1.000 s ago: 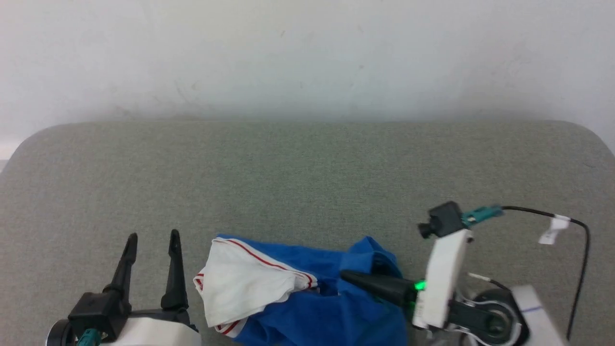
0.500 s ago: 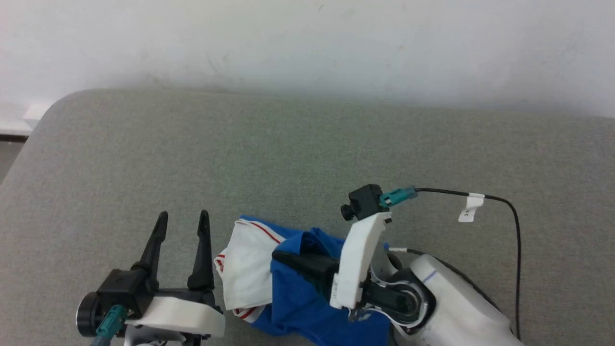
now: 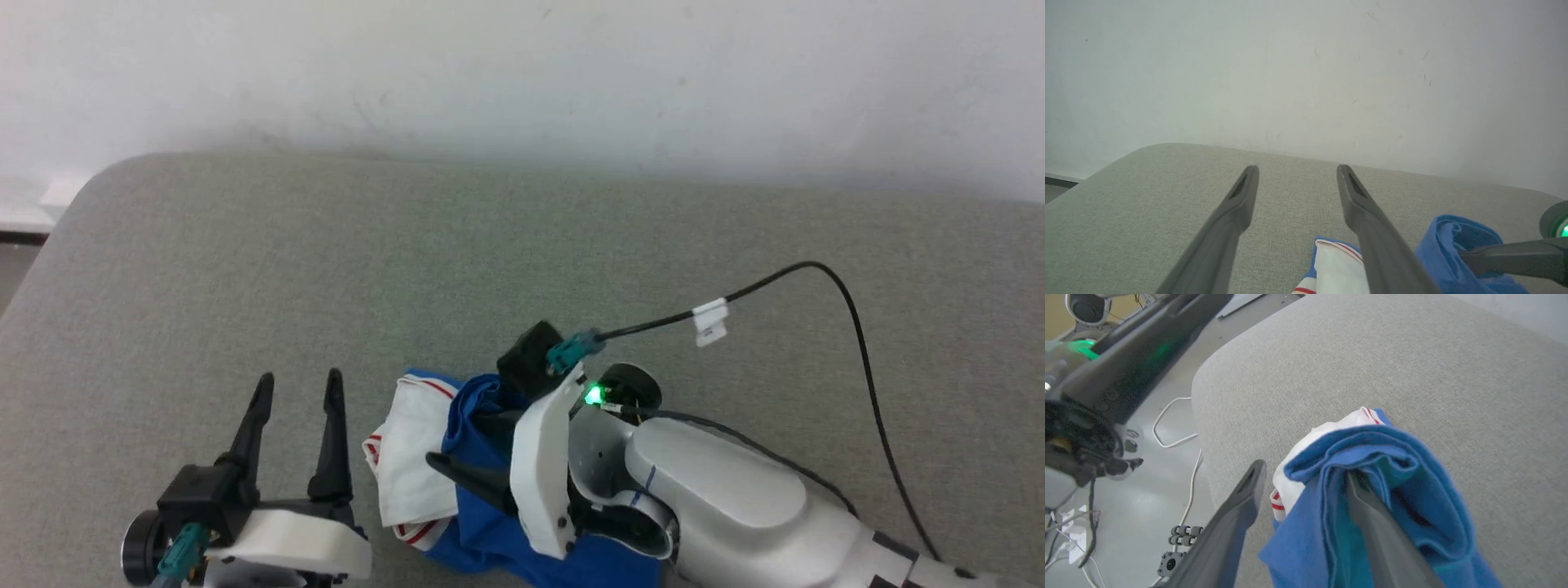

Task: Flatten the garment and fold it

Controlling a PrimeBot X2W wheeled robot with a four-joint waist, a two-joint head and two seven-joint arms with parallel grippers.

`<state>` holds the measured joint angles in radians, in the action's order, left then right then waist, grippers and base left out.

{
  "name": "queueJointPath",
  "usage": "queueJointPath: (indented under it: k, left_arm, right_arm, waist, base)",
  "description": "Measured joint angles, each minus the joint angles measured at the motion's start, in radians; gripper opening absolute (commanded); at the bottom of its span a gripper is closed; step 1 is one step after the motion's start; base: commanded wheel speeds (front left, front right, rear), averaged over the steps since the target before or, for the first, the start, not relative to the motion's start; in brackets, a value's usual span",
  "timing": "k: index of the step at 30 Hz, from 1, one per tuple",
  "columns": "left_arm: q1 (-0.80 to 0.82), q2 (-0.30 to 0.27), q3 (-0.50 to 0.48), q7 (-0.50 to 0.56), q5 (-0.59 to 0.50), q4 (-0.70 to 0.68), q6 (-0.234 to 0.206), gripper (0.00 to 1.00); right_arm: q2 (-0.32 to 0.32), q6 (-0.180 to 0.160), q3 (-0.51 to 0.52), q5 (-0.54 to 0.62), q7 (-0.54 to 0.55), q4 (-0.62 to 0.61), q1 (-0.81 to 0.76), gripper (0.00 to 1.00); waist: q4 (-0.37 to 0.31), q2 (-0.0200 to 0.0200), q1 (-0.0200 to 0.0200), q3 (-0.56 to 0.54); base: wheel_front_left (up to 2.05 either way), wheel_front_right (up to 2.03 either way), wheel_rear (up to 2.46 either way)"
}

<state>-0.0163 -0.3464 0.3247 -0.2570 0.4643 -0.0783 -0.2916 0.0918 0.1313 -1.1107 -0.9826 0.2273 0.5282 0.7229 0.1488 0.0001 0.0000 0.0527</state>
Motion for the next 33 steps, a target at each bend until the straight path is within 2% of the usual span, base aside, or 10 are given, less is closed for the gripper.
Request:
queueJointPath:
  k: [3, 6, 10, 13, 17, 21, 25, 29, 33]
  left_arm:
    - [-0.018, 0.000, -0.012, 0.000, 0.000, 0.003, -0.001, 1.00]
    - [-0.033, -0.001, -0.026, 0.000, 0.000, 0.004, -0.009, 1.00]
    - [-0.050, -0.001, -0.034, 0.000, 0.000, 0.004, -0.010, 1.00]
    - [-0.065, -0.002, -0.045, 0.000, 0.000, -0.001, -0.017, 1.00]
    - [-0.077, -0.001, -0.067, 0.000, -0.001, -0.009, -0.018, 1.00]
    - [-0.086, 0.005, -0.096, 0.000, -0.010, -0.015, -0.017, 1.00]
    - [-0.086, 0.014, -0.120, 0.000, -0.022, -0.019, 0.000, 1.00]
    - [-0.086, 0.020, -0.144, 0.000, -0.035, -0.016, 0.024, 1.00]
    - [-0.085, 0.030, -0.162, 0.000, -0.044, -0.005, 0.057, 1.00]
  right_arm:
    - [0.050, 0.000, -0.077, 0.077, -0.026, -0.038, 0.033, 1.00]
    - [0.100, 0.000, -0.105, 0.119, -0.055, -0.087, 0.038, 1.00]
    - [0.180, 0.000, -0.065, 0.170, -0.124, -0.139, 0.015, 1.00]
    - [0.244, 0.000, 0.054, 0.224, -0.206, -0.158, -0.055, 1.00]
    - [0.298, 0.000, 0.275, 0.310, -0.295, -0.177, -0.213, 1.00]
    - [0.307, 0.000, 0.510, 0.399, -0.337, -0.223, -0.377, 1.00]
    - [0.281, 0.000, 0.716, 0.448, -0.319, -0.285, -0.530, 1.00]
    - [0.211, 0.000, 0.898, 0.390, -0.243, -0.326, -0.647, 1.00]
    - [0.148, 0.000, 1.023, 0.191, -0.073, -0.294, -0.709, 1.00]
  waist:
    - [-0.016, 0.0000, 0.0000, -0.017]
    - [-0.035, 0.0000, -0.0001, -0.033]
    - [-0.058, 0.0000, -0.0002, -0.055]
    - [-0.076, 0.0000, -0.0001, -0.068]
    - [-0.099, 0.0000, -0.0001, -0.075]
    - [-0.119, 0.0000, -0.0001, -0.073]
    - [-0.126, 0.0000, -0.0001, -0.062]
    - [-0.125, 0.0000, -0.0001, -0.047]
    - [-0.110, 0.0000, 0.0000, -0.036]
  base:
    - [0.00, 0.00, 0.00]
    - [0.00, 0.00, 0.00]
    - [0.00, 0.00, 0.00]
    - [0.00, 0.00, 0.00]
    - [0.00, 0.00, 0.00]
    - [0.00, 0.00, 0.00]
    - [0.00, 0.00, 0.00]
    - [0.00, 0.00, 0.00]
    - [0.00, 0.00, 0.00]
